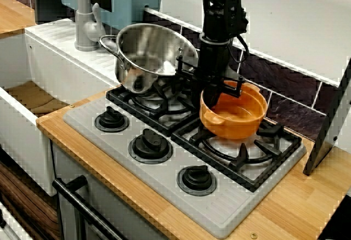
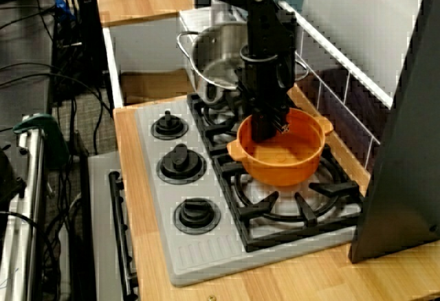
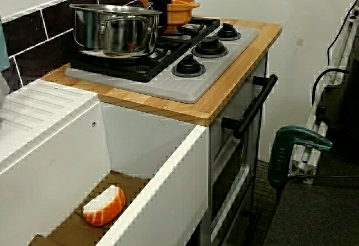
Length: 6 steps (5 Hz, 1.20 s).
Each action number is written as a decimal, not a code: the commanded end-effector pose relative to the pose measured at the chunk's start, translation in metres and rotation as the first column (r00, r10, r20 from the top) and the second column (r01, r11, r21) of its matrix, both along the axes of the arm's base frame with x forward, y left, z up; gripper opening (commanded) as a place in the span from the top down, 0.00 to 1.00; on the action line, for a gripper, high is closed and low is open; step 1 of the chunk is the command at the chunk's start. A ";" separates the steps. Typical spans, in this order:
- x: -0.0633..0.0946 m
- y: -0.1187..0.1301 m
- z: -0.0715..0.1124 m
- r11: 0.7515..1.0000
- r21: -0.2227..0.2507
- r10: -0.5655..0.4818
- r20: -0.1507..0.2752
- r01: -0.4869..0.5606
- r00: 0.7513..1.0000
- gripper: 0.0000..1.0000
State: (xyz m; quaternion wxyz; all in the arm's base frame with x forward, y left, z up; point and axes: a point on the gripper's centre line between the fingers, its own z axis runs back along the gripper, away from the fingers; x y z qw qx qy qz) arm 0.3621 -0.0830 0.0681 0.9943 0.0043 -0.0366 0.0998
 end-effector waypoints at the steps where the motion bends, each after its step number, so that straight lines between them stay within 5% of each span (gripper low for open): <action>1: -0.010 -0.004 0.037 1.000 -0.031 -0.001 0.086 0.004 0.996 1.00; 5: -0.012 -0.022 0.039 0.999 -0.033 -0.009 0.070 0.012 0.997 1.00; 6: -0.011 -0.023 0.032 1.000 -0.026 0.002 0.060 0.000 0.998 0.67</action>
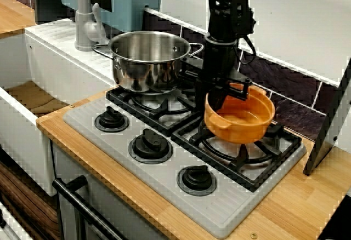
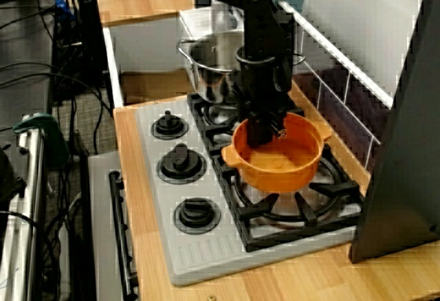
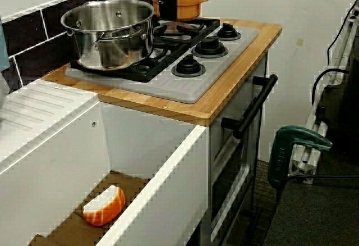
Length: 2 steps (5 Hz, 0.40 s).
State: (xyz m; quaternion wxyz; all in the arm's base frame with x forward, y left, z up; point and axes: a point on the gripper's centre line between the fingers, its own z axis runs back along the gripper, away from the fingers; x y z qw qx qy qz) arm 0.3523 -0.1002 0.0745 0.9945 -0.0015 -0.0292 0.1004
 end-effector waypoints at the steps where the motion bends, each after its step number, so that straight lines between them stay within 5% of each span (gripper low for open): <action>1: 0.003 -0.001 0.026 1.000 0.002 0.017 0.084 -0.018 0.996 0.00; 2: 0.003 0.005 0.030 0.999 0.003 0.037 0.096 -0.037 0.995 0.00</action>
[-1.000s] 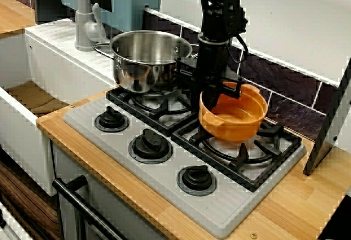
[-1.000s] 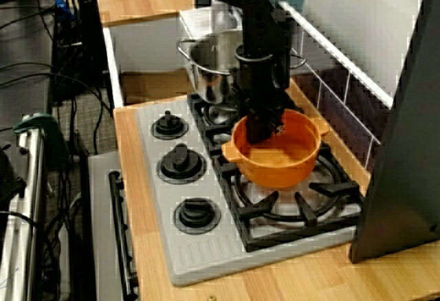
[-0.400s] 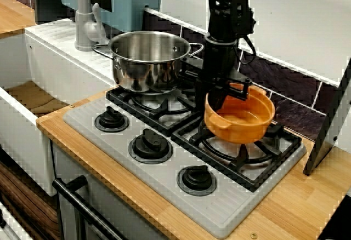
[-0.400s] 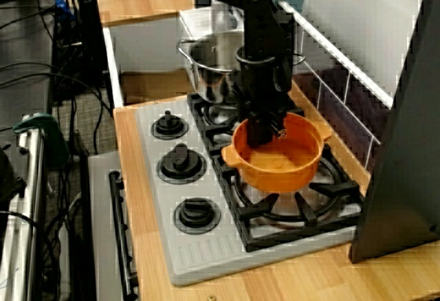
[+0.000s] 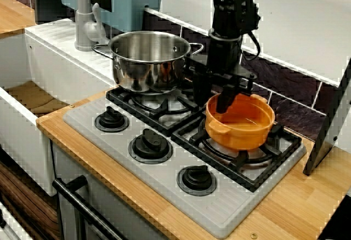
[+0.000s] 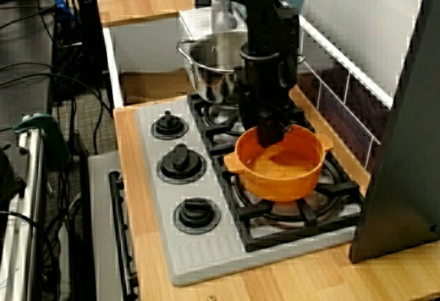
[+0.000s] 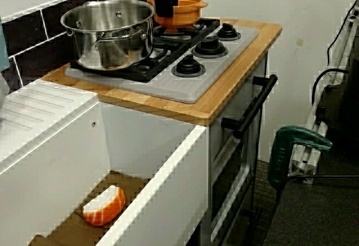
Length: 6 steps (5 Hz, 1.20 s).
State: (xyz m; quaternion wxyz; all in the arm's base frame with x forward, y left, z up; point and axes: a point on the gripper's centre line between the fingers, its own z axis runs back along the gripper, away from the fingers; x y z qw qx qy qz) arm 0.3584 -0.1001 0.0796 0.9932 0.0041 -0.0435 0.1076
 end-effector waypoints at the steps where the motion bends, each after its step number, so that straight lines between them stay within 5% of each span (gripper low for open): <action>1: -0.002 0.014 0.034 0.999 -0.020 0.049 0.076 -0.047 0.996 0.00; 4: -0.003 0.032 0.085 0.989 -0.115 0.103 0.092 -0.093 0.990 0.00; 6: -0.007 0.041 0.089 0.990 -0.112 0.093 0.099 -0.081 0.991 0.00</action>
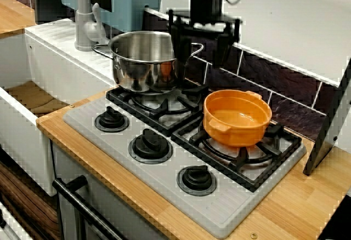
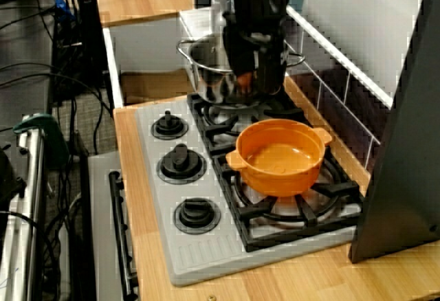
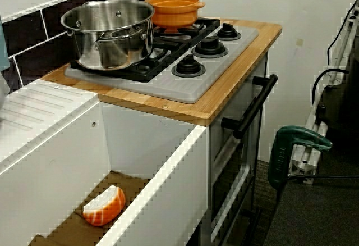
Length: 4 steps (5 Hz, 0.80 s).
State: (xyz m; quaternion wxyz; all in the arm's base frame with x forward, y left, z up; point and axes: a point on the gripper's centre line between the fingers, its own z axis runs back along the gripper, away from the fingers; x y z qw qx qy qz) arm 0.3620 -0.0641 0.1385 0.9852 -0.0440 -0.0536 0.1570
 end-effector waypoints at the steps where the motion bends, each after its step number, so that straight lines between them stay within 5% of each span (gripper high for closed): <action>1: -0.013 0.013 0.043 1.000 0.002 -0.021 0.090 0.021 0.996 0.00; 3: -0.013 0.038 0.054 0.999 0.032 -0.004 0.143 -0.001 0.990 0.00; 4: -0.008 0.048 0.044 0.999 0.048 0.010 0.140 -0.017 0.990 0.00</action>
